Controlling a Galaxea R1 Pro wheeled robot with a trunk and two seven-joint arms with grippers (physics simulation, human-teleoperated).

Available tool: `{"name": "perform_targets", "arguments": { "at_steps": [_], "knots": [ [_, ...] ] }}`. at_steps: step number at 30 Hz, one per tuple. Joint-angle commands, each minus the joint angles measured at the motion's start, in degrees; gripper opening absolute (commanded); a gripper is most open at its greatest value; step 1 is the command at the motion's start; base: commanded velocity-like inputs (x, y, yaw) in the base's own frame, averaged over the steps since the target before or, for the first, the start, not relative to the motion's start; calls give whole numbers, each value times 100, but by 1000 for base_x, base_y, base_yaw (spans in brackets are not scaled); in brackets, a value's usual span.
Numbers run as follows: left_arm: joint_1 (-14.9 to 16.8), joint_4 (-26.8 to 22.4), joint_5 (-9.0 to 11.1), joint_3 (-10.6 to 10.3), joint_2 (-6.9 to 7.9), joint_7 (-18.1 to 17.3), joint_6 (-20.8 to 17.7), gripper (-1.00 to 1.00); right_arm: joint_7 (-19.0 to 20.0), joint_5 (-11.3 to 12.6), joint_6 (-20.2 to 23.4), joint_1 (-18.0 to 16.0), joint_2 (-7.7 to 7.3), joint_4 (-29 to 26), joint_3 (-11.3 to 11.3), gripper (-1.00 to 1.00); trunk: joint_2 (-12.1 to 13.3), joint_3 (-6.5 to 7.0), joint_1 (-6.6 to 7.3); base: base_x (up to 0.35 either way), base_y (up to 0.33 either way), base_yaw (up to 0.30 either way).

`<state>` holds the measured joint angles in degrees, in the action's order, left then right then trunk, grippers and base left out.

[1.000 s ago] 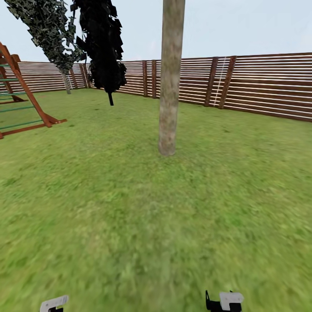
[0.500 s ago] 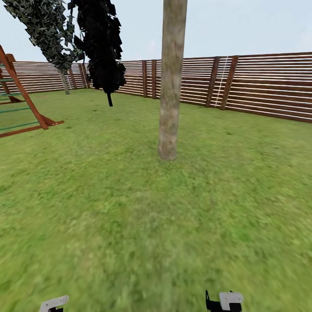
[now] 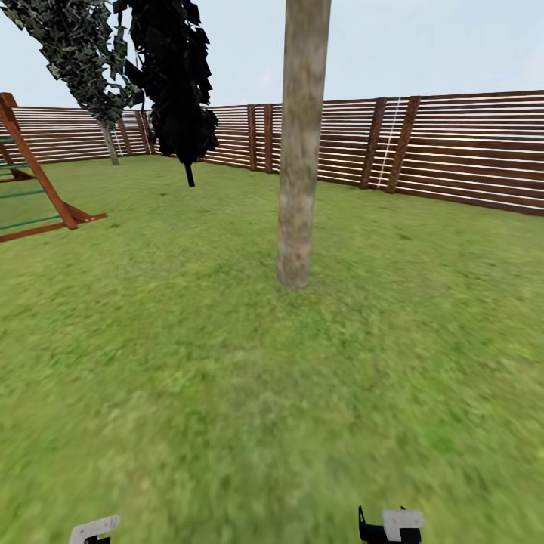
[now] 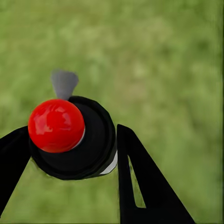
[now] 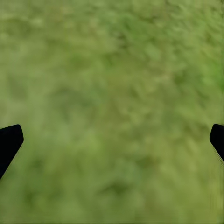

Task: In the garden, pick up the pesticide atomizer on the floor and spray pesticide onto both trees until each tree trunk is fully covered.

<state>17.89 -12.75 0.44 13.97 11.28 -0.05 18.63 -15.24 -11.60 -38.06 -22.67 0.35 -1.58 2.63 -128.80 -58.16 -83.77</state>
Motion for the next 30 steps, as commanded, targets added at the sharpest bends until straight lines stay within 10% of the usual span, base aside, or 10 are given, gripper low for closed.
{"name": "perform_targets", "arguments": {
  "at_steps": [1,30],
  "knots": [
    [-2,-2,0,0,2,-1,0,-100,0,0,0,0,0,0,-1,100,0,0,0,339,0,0],
    [-1,1,-9,0,-3,-3,0,-100,-2,0,0,0,0,0,-1,100,0,0,0,339,0,0]
  ]
}}
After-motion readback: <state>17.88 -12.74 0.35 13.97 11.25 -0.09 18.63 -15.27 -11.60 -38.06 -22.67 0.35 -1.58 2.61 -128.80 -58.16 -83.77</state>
